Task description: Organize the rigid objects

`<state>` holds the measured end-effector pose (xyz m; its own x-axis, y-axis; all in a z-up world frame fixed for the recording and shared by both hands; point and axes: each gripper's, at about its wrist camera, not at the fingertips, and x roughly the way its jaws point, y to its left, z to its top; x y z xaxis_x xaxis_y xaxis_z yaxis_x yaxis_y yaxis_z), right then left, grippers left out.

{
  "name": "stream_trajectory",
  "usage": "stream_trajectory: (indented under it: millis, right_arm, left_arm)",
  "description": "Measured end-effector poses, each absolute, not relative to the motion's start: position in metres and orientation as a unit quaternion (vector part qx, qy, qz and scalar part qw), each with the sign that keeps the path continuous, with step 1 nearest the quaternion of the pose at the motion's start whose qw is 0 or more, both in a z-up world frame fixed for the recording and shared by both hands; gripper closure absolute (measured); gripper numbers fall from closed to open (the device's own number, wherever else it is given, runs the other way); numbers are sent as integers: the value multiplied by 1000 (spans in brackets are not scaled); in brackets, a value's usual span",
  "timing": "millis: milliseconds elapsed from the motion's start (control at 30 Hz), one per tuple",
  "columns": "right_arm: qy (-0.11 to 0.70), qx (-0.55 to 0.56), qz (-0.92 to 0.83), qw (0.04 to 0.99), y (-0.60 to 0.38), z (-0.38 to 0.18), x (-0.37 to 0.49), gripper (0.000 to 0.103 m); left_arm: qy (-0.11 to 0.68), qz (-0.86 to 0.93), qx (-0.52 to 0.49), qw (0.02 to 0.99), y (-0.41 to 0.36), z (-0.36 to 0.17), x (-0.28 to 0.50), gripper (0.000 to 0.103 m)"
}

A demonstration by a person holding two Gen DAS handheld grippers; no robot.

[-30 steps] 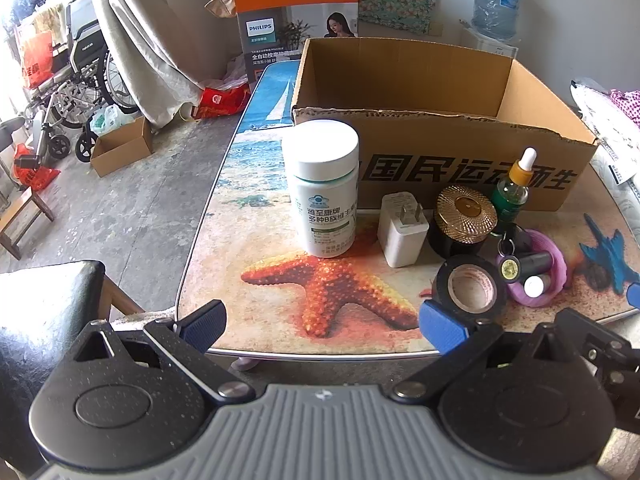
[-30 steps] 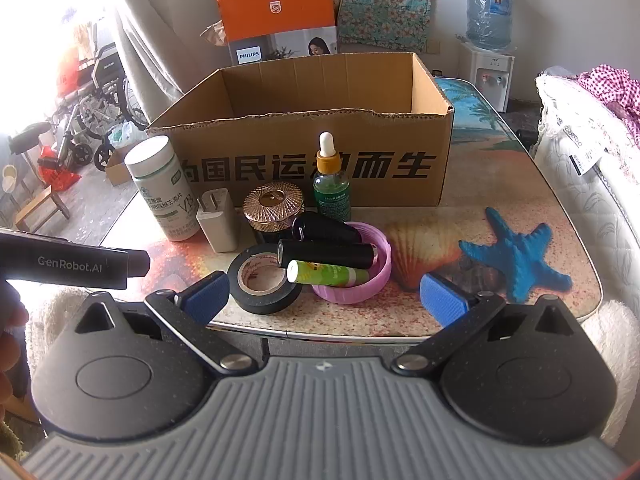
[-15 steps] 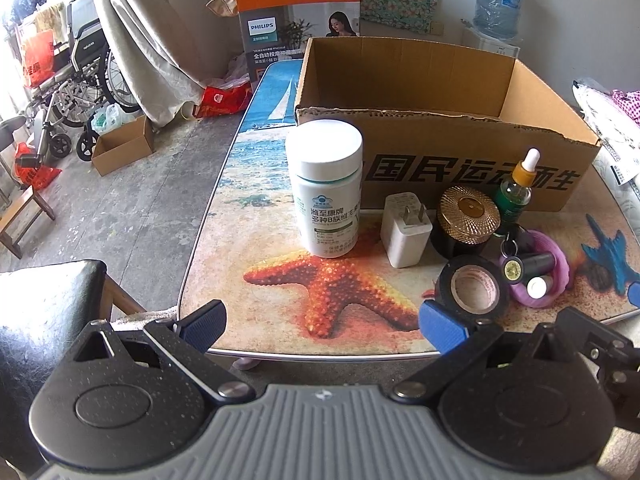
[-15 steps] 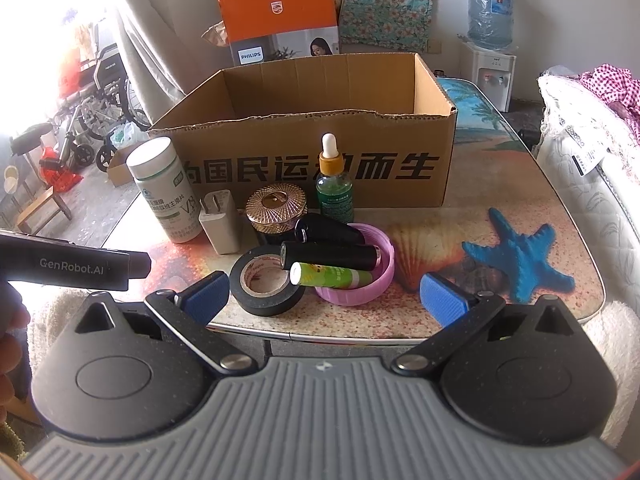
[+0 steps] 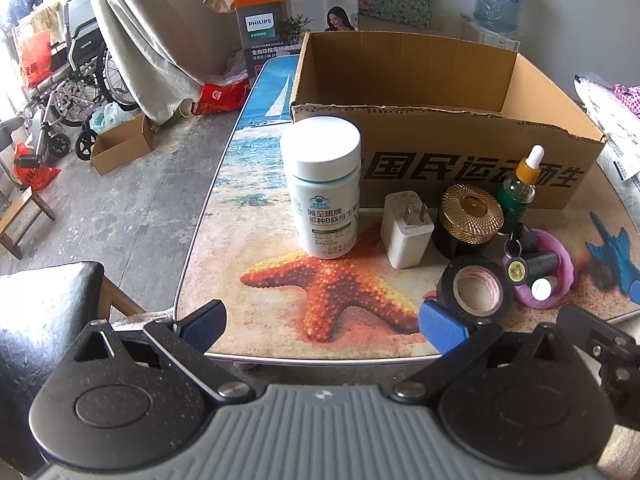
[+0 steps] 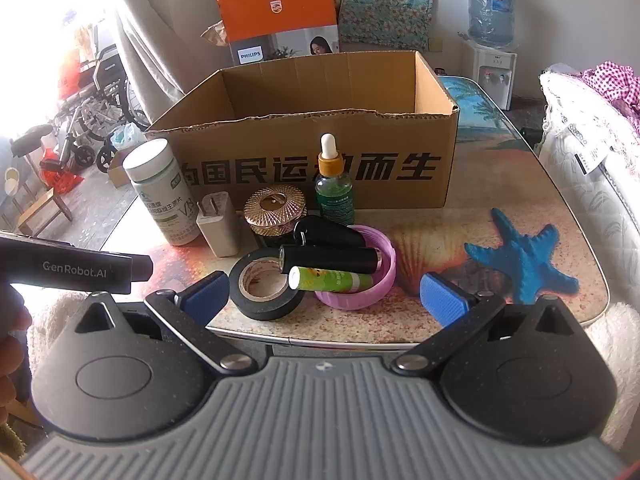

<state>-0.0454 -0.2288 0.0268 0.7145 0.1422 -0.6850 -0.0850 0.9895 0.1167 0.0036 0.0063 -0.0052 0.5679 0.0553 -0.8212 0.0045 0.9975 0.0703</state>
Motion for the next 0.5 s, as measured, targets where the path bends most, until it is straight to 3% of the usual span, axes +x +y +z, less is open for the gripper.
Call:
stream_trajectory:
  millis: [500]
  right_arm:
    - [358,69,38,930,-259,18,-31,1]
  left_arm:
    - [446,-36,53,893,-15,-10,12,0]
